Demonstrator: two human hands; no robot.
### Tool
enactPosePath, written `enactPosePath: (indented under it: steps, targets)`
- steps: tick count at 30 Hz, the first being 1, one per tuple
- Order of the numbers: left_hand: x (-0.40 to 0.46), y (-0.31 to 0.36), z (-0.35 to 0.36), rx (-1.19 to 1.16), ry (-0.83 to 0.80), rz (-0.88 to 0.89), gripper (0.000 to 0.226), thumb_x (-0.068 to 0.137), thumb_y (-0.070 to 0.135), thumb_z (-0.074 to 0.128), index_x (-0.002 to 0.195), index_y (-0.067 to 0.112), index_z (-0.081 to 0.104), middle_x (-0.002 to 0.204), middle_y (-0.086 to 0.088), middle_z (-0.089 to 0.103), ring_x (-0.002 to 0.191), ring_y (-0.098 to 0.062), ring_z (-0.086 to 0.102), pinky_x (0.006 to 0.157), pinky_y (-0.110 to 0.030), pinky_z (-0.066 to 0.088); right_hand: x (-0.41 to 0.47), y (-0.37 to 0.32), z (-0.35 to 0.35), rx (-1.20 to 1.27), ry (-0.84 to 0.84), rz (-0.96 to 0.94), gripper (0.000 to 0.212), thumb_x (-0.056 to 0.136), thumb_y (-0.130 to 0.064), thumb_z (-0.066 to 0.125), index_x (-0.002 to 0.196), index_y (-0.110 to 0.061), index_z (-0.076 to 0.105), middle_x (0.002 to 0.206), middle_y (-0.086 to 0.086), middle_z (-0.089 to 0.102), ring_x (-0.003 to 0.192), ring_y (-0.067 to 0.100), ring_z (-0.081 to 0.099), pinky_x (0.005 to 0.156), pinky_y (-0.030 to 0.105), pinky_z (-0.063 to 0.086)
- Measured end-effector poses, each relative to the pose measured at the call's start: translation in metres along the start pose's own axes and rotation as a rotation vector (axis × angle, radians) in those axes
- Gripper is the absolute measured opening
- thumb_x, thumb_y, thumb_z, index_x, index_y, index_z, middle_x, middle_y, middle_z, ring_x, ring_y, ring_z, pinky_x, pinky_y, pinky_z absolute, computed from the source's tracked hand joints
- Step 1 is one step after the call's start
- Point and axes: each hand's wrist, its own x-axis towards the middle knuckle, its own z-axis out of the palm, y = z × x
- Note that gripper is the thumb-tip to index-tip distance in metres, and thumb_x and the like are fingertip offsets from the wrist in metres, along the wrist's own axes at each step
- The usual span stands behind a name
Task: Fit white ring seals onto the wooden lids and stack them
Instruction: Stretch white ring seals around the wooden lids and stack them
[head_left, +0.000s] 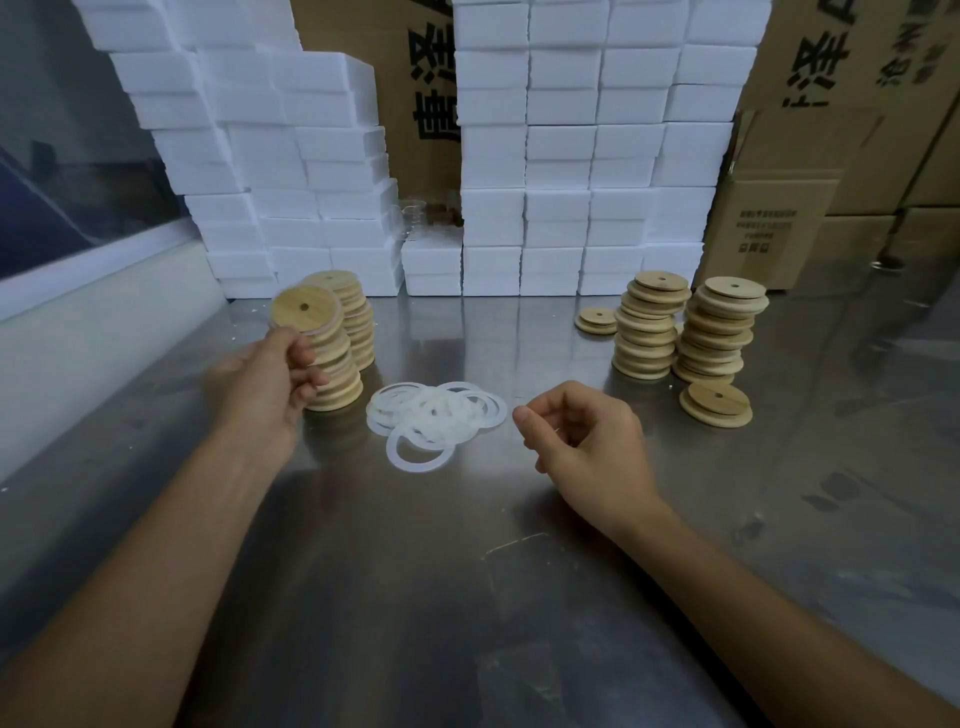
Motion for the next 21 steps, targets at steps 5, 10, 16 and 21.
enactPosePath:
  steps: [5,10,16,21]
  targets:
    - [0.008,-0.004,-0.004,0.027,0.015,-0.013,0.021,0.092,0.015,0.059,0.072,0.015,0.056,0.042,0.01,0.051,0.036,-0.002,0.049,0.036,-0.012,0.035,0.001,0.003,0.001,0.032,-0.015,0.01,0.014,0.088,-0.021,0.073,0.075,-0.019,0.067,0.061,-0.001,0.066,0.058,0.025,0.062,0.059,0.045,0.057]
    - [0.008,-0.007,-0.004,0.046,0.02,-0.011,0.019,0.096,0.019,0.058,0.077,0.015,0.059,0.051,0.008,0.055,0.037,-0.003,0.05,0.038,-0.013,0.037,0.001,0.003,0.001,0.034,-0.025,0.019,0.013,0.087,-0.021,0.073,0.075,-0.02,0.068,0.061,-0.002,0.067,0.056,0.017,0.062,0.058,0.039,0.057]
    - [0.002,-0.009,-0.005,0.065,0.041,0.001,0.018,0.095,0.021,0.061,0.079,0.015,0.063,0.062,0.004,0.057,0.04,-0.004,0.051,0.039,-0.013,0.039,0.0,0.003,0.001,0.028,-0.028,0.028,0.015,0.087,-0.021,0.073,0.074,-0.021,0.067,0.06,-0.004,0.066,0.055,0.013,0.061,0.057,0.033,0.057]
    - [-0.011,-0.02,0.001,0.203,0.035,0.103,0.019,0.089,0.017,0.064,0.07,0.015,0.062,0.055,0.001,0.054,0.036,-0.007,0.045,0.038,-0.019,0.035,0.002,0.005,-0.001,-0.015,0.031,0.03,0.014,0.087,-0.023,0.073,0.075,-0.021,0.068,0.062,-0.004,0.067,0.06,0.014,0.064,0.06,0.034,0.058]
